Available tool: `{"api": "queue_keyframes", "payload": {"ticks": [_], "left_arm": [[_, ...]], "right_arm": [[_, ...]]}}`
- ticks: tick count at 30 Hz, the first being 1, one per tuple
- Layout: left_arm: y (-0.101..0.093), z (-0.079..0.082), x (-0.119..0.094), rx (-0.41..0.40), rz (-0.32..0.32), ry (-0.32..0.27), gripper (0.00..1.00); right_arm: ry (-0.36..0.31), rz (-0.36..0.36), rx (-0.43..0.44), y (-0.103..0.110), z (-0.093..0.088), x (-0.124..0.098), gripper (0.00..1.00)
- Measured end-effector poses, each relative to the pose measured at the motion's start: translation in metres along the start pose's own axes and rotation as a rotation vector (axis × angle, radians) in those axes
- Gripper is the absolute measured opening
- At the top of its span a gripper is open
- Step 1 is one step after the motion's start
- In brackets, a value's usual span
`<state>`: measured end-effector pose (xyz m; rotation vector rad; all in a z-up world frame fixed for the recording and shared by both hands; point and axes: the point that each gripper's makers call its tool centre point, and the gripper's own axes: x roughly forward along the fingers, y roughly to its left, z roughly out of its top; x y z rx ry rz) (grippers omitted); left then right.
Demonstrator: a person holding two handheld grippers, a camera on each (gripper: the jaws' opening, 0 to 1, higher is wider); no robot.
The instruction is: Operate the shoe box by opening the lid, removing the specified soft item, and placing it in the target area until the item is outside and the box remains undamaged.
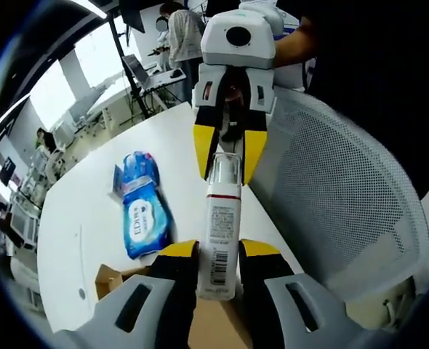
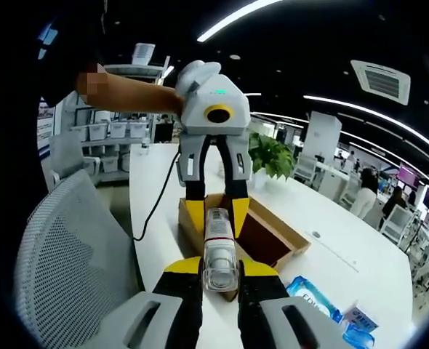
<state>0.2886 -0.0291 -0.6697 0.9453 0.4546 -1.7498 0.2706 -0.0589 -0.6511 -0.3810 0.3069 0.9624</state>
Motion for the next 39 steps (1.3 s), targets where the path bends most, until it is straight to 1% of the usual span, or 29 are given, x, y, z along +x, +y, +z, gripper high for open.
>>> {"api": "queue_keyframes", "payload": {"ticks": [4,9,12,14,17,20,25,28,31,39], "left_arm": [[0.003,-0.003,-0.002,-0.012,0.022,0.01,0.23],[0.007,-0.006,-0.007,-0.045,0.054,0.002,0.26],[0.01,-0.01,-0.009,-0.088,0.079,0.002,0.33],[0.012,-0.012,-0.011,-0.113,0.102,-0.013,0.39],[0.015,-0.016,-0.015,-0.139,0.133,-0.023,0.41],[0.019,-0.018,-0.02,-0.183,0.168,-0.046,0.42],[0.024,-0.022,-0.027,-0.264,0.224,-0.085,0.5],[0.027,-0.022,-0.03,-0.295,0.256,-0.113,0.55],[0.029,-0.022,-0.033,-0.327,0.282,-0.138,0.57],[0.038,-0.023,-0.044,-0.439,0.386,-0.226,0.67]], "right_arm": [[0.016,0.001,-0.004,-0.001,-0.004,0.0,0.12],[0.027,0.005,-0.014,-0.003,-0.006,0.001,0.12],[0.03,0.005,-0.019,-0.006,-0.005,0.003,0.12],[0.033,0.009,-0.025,-0.008,-0.005,0.004,0.12],[0.039,0.013,-0.033,-0.011,-0.005,0.006,0.12],[0.041,0.017,-0.03,-0.015,-0.003,0.006,0.12],[0.06,0.028,-0.038,-0.024,-0.004,0.005,0.12],[0.073,0.033,-0.044,-0.029,-0.006,0.004,0.12],[0.087,0.036,-0.055,-0.036,-0.006,0.002,0.12],[0.138,0.055,-0.11,-0.059,-0.008,-0.005,0.13]]}}
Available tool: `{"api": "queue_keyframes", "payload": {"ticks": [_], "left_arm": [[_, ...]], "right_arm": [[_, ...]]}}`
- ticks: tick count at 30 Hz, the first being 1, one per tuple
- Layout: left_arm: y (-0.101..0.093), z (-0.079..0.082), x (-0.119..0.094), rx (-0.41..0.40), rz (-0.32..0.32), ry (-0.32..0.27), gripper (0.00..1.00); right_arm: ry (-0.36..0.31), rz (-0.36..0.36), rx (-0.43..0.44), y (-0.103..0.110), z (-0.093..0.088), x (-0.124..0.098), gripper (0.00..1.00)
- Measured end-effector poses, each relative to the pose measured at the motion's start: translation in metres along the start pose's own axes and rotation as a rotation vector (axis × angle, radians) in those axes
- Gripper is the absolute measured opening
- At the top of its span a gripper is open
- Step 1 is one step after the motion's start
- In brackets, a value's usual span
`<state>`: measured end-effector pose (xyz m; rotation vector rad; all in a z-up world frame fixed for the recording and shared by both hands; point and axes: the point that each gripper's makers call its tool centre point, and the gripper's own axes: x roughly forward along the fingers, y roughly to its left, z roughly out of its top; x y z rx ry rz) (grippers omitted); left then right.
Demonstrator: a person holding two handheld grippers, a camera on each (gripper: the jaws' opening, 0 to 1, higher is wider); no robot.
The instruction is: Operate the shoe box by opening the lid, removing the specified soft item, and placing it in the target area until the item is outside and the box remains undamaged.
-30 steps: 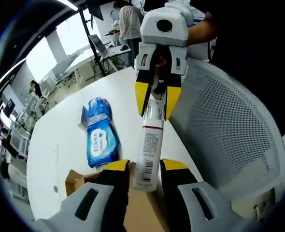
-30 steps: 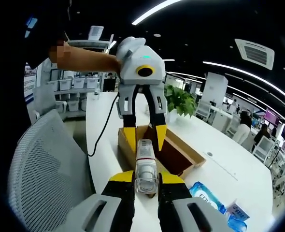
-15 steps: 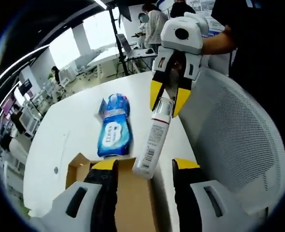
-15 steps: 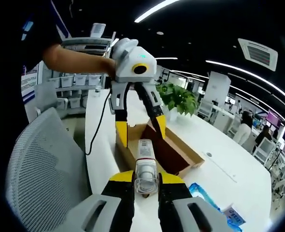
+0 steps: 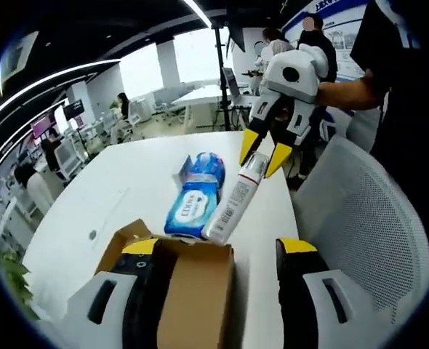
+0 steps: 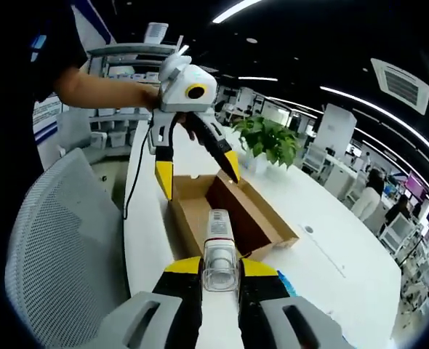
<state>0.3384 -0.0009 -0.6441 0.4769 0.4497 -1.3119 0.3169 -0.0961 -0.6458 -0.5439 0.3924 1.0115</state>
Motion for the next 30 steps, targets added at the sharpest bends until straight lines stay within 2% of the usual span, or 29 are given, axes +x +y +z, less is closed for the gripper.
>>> {"api": "queue_keyframes", "payload": {"ticks": [2,9,22,30], "left_arm": [[0.002,0.001,-0.002,-0.029,0.018,-0.025,0.68],[0.007,-0.001,-0.006,-0.091,0.075,-0.052,0.75],[0.022,-0.014,-0.031,-0.198,0.262,-0.092,0.89],[0.017,-0.017,-0.049,-0.25,0.339,-0.131,0.95]], "right_arm": [[0.008,-0.001,-0.011,-0.007,0.0,-0.002,0.13],[0.063,0.017,-0.064,-0.026,-0.004,-0.006,0.13],[0.151,0.058,-0.16,-0.054,-0.012,-0.009,0.13],[0.211,0.084,-0.214,-0.078,-0.016,-0.007,0.13]]}}
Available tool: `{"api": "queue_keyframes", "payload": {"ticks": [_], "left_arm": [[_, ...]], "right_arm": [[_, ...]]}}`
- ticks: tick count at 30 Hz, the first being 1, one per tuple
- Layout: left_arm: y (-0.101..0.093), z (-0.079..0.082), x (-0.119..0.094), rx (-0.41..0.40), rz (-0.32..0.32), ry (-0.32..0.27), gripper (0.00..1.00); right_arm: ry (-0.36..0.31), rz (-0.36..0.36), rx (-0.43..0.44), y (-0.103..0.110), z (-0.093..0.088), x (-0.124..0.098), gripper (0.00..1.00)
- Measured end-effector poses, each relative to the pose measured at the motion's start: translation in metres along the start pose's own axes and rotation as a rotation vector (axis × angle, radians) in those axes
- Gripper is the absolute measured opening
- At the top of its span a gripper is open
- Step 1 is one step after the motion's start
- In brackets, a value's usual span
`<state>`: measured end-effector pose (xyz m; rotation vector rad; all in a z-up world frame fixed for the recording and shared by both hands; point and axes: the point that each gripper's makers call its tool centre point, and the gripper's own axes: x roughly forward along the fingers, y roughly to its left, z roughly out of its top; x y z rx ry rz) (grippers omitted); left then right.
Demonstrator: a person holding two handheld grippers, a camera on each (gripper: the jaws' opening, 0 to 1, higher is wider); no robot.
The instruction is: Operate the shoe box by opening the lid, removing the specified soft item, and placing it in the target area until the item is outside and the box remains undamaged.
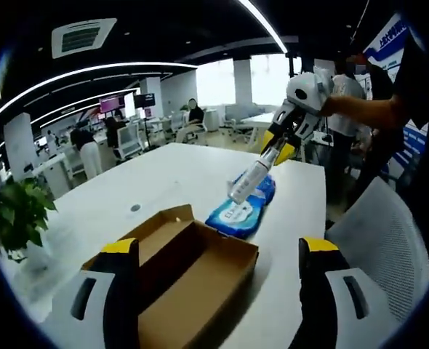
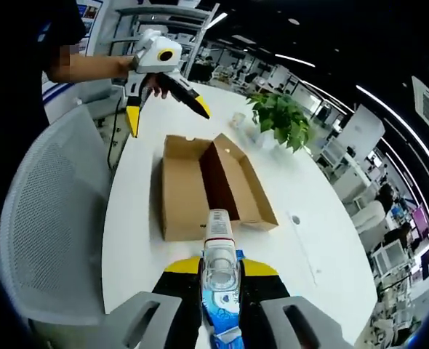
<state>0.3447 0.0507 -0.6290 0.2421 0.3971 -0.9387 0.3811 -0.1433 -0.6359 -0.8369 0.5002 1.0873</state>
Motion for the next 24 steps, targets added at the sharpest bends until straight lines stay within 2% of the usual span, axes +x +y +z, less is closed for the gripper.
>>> {"api": "queue_keyframes", "payload": {"ticks": [5,18,24], "left_arm": [[-0.003,-0.004,-0.01,-0.029,0.029,-0.02,1.0],[-0.003,-0.015,-0.035,-0.077,0.119,-0.047,1.0],[-0.002,-0.018,-0.046,-0.102,0.172,-0.063,1.0]], "right_arm": [[0.029,0.016,-0.017,-0.013,-0.005,0.002,0.13],[0.114,0.039,-0.057,-0.048,-0.023,0.009,0.13],[0.178,0.068,-0.078,-0.061,-0.034,0.017,0.13]]}}
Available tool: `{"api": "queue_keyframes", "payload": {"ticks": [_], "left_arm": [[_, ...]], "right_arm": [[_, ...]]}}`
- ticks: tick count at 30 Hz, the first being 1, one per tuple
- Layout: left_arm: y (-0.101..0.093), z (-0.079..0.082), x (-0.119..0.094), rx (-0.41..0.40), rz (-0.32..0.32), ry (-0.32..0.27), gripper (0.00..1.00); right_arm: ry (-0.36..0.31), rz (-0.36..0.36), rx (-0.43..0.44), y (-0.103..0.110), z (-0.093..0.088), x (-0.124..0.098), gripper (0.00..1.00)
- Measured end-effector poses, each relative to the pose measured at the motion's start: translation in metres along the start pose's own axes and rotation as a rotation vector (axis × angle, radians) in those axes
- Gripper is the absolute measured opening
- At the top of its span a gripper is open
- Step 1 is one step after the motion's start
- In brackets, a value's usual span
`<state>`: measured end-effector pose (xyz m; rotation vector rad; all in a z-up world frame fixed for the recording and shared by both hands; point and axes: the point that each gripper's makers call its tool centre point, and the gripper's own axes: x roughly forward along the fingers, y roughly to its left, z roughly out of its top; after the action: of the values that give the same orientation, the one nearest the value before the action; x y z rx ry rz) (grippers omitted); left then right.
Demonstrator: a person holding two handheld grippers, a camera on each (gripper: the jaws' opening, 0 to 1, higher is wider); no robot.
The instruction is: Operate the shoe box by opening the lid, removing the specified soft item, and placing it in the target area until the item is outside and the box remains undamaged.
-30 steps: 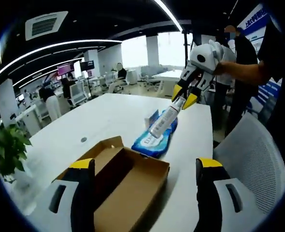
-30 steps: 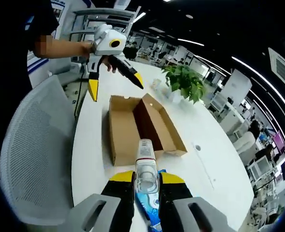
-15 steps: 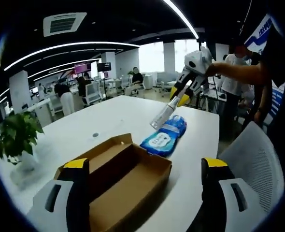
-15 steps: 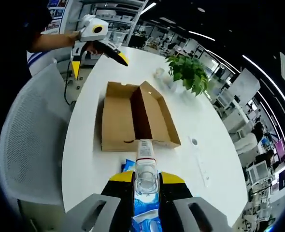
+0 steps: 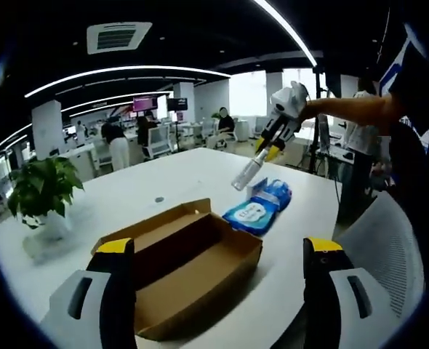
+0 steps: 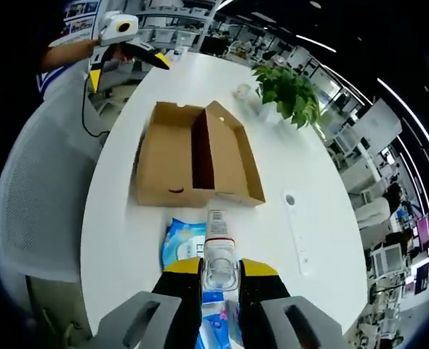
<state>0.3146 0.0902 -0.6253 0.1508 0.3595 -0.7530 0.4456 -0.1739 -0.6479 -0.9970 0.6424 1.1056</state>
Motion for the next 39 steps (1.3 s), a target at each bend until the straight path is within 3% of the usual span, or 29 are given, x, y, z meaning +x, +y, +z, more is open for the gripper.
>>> {"api": "queue_keyframes", "payload": {"ticks": [11,28,39], "left_arm": [[0.007,-0.011,-0.016,-0.009,0.062,0.016,1.0],[0.015,-0.019,-0.036,-0.031,0.138,0.015,0.99],[0.018,-0.033,-0.042,-0.05,0.173,0.033,0.99]], "right_arm": [[0.089,0.047,-0.02,-0.018,-0.014,0.02,0.13],[0.294,0.121,-0.084,-0.033,-0.04,0.054,0.14],[0.413,0.196,-0.106,-0.033,-0.051,0.072,0.14]]}}
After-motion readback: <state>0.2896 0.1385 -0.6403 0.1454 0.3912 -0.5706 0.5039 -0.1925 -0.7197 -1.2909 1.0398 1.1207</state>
